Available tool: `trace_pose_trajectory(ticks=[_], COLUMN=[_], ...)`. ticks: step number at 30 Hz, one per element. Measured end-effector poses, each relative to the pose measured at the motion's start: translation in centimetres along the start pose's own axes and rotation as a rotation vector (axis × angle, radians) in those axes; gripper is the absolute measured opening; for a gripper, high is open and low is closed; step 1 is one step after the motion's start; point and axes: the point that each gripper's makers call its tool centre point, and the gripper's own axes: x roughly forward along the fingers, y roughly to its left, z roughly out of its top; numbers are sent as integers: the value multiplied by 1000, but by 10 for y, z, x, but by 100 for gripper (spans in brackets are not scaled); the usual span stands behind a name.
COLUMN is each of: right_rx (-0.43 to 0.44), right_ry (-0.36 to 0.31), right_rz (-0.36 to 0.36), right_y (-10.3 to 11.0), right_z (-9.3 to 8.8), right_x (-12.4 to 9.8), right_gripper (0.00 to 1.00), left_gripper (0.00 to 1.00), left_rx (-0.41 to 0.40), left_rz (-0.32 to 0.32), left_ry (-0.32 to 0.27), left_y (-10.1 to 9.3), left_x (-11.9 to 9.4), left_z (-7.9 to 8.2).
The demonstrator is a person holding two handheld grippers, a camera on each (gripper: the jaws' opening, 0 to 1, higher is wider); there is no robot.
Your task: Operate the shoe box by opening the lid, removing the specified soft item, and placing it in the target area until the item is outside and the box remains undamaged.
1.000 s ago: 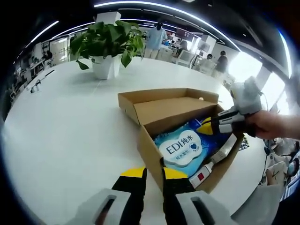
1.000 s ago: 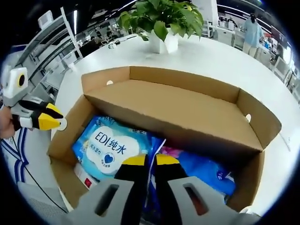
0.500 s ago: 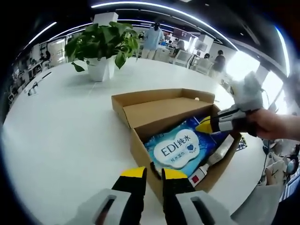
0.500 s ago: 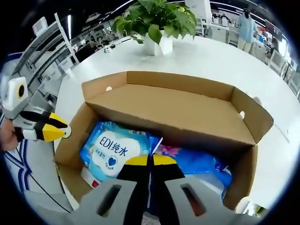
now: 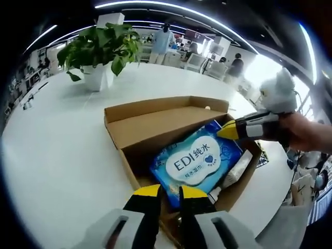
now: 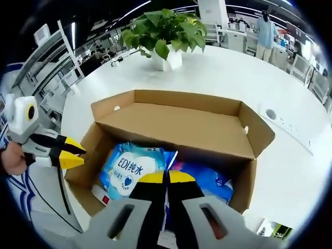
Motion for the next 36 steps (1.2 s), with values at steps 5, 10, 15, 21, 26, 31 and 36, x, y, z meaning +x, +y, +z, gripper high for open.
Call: trace_pose_trajectory(ticks=[5,10,15,21,26,31,36], right_rx=[10,18,24,27,36,44,49], right_ry=[-14,-24,-28,-24,-22,-27,-31], right_rz=[-16,-22,-31,-41,-37,-36,-31], right_y=[-8,-7,-15,-25,-30,-32,-35], right_z=[-2,-8,-12,-18,-23,-26,-26], right_x=[-15,-36,-44,-49,-51,-51,-49], right_gripper=[0,0,0,0,0,0,0], left_gripper=[15,16,17,17,18,17,14], left_rx=[-2,-19,-29,-37,-64,-199,-204], left_rz=[-22,-43,-53,-47,-67,-128,-146], left_ry=[18,43,67,91,106,113,112], left_y=[-10,-19,-26,-26,-29,-37,-39], left_x=[11,27,42,54,63,72,74], left_z=[0,-3,-6,-10,-12,-16,-16])
